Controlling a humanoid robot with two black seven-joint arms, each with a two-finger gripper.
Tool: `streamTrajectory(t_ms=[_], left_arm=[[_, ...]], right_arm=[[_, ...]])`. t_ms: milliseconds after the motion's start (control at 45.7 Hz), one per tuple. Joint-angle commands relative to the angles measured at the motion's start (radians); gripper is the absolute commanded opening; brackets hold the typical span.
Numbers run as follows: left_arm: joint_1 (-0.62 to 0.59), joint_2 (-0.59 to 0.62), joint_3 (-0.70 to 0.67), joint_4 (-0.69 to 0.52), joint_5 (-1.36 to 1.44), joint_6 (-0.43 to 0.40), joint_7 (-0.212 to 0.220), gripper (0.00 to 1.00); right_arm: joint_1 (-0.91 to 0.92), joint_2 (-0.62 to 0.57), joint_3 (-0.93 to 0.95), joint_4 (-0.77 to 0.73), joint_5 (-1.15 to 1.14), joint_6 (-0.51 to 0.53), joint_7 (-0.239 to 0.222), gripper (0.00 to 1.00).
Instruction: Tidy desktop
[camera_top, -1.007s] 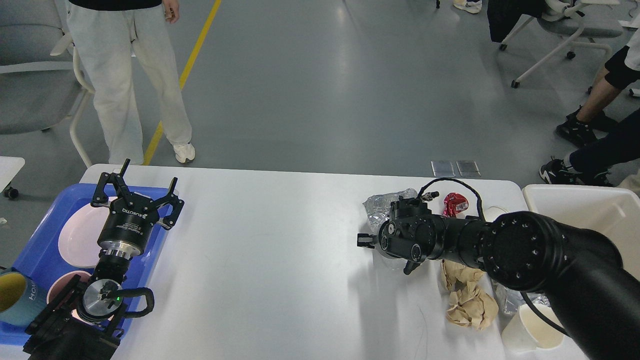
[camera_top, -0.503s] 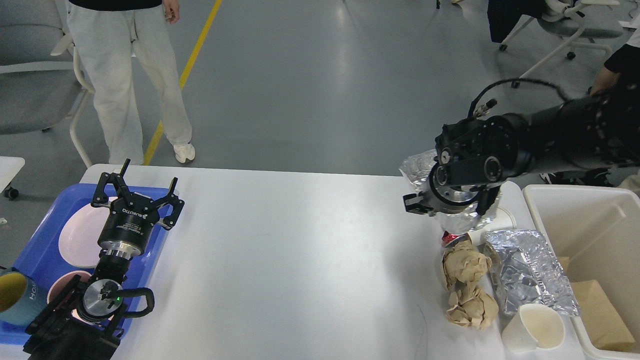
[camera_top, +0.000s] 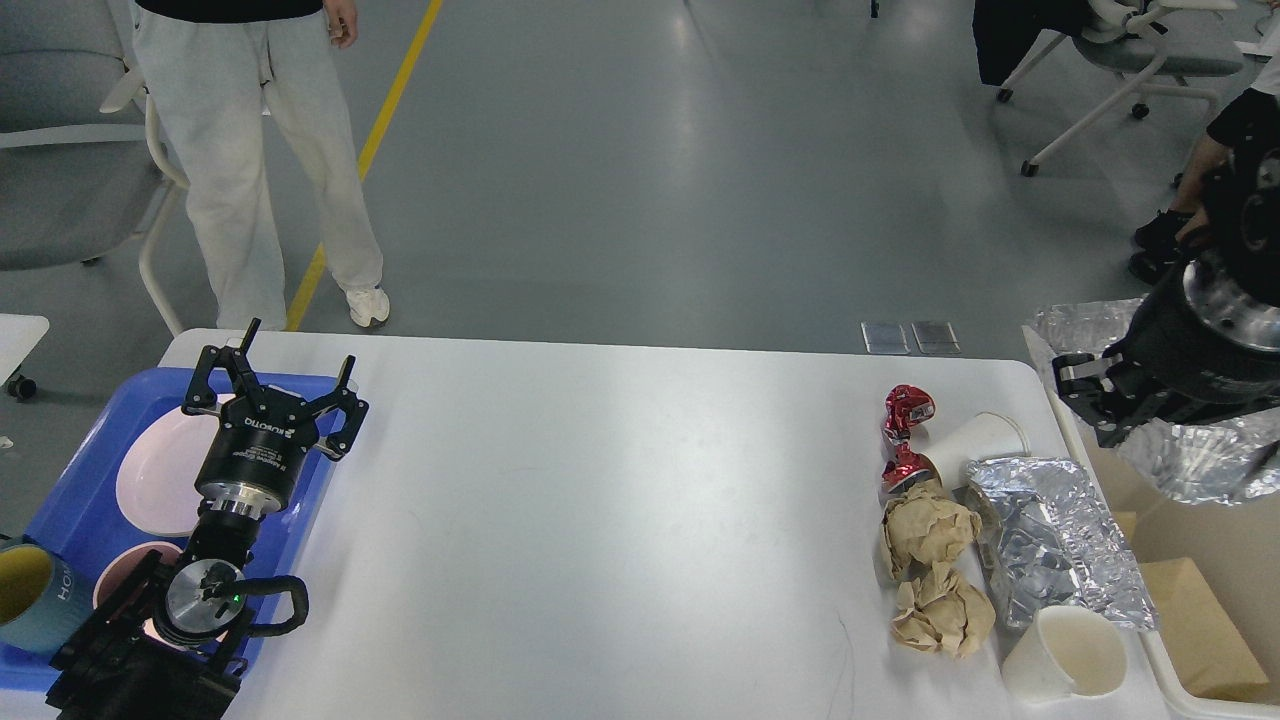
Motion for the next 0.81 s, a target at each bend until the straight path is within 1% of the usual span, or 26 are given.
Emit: streamTrajectory(t_ms=[0, 109, 175, 241, 285, 350, 416, 613, 700, 788], left_arm=[[0.0, 0.0, -0.001, 0.0, 0.0, 0.0, -0.001, 0.97], [0.0, 0.0, -0.001, 0.0, 0.0, 0.0, -0.001, 0.97], [0.0, 0.0, -0.001, 0.0, 0.0, 0.0, -0.001, 0.97], [0.0, 0.0, -0.001, -0.001, 0.0, 0.0, -0.001, 0.97], [0.0, 0.0, -0.001, 0.0, 0.0, 0.0, -0.001, 0.97], [0.0, 0.0, -0.001, -0.001, 0.0, 0.0, -0.001, 0.97], [0.0, 0.0, -0.001, -0.001, 0.0, 0.0, -0.001, 0.97], [0.0, 0.0, -0.001, -0.001, 0.0, 0.0, -0.001, 0.97], [0.0, 0.0, -0.001, -0.001, 0.0, 0.0, -0.001, 0.97], [0.0, 0.0, -0.001, -0.001, 0.0, 0.0, -0.001, 0.97]], right_arm=[[0.006, -0.004, -0.035, 0.006, 0.0, -0.012, 0.008, 0.0], [0.001, -0.046, -0.066, -0.012, 0.003, -0.031, 0.008, 0.0], [-0.026, -0.111, -0.095, -0.028, 0.004, -0.093, 0.006, 0.0], [-0.103, -0.219, -0.103, -0.058, 0.001, -0.175, 0.003, 0.0], [-0.155, -0.3, -0.101, -0.104, 0.0, -0.221, -0.003, 0.0], [-0.246, -0.418, -0.092, -0.199, -0.008, -0.25, -0.007, 0.0], [-0.353, -0.504, -0.069, -0.319, -0.016, -0.255, -0.011, 0.0], [-0.767, -0.636, 0.144, -0.685, -0.014, -0.265, -0.011, 0.0], [-0.965, -0.653, 0.294, -0.816, -0.014, -0.284, -0.011, 0.0], [-1.166, -0.655, 0.455, -0.939, -0.014, -0.328, -0.011, 0.0]])
